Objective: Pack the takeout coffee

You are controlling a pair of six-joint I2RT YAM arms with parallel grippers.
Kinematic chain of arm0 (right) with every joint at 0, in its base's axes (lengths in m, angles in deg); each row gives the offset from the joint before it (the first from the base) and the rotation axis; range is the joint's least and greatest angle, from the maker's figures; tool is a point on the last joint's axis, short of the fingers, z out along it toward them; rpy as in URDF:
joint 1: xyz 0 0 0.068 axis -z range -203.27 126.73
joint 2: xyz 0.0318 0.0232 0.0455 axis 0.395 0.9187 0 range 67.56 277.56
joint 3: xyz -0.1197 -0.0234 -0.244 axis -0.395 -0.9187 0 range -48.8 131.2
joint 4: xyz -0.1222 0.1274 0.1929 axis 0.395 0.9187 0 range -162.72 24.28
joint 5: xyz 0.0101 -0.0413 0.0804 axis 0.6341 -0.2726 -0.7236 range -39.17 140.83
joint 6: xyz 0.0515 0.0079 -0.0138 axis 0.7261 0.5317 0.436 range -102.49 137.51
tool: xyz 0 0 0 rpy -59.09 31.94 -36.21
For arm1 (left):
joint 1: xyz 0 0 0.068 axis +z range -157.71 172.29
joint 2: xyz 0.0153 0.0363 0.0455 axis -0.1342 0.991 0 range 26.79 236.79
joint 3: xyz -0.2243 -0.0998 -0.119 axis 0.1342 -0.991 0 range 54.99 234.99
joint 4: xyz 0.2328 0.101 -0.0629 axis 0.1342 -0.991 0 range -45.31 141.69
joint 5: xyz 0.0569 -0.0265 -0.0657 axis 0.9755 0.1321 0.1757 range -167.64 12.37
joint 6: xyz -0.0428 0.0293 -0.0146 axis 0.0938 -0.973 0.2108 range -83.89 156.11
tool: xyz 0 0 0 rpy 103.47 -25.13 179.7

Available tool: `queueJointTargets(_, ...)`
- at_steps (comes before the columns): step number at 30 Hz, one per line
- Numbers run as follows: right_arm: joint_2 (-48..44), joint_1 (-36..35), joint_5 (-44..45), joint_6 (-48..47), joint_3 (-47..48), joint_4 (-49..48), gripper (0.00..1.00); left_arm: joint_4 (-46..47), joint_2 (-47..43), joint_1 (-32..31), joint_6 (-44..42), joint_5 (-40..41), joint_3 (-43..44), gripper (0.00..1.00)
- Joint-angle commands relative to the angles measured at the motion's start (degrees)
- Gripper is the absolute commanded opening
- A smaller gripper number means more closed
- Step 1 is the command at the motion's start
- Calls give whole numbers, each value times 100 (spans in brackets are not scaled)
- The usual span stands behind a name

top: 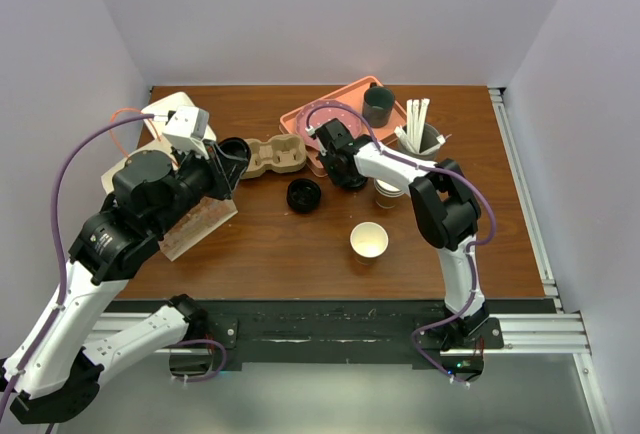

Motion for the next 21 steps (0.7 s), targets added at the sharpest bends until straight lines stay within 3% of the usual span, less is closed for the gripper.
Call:
queueJointTargets(1, -268, -36, 141, 97, 78, 47, 9, 7, -62, 17, -180, 120, 236, 0)
queueJointTargets(12, -1244, -544, -790, 843, 34, 83, 4, 68, -184, 17, -171, 137, 271, 0)
queueJointTargets(21, -937, -1046, -1555, 1477, 333, -75, 6, 68, -237, 17, -171, 76, 271, 0)
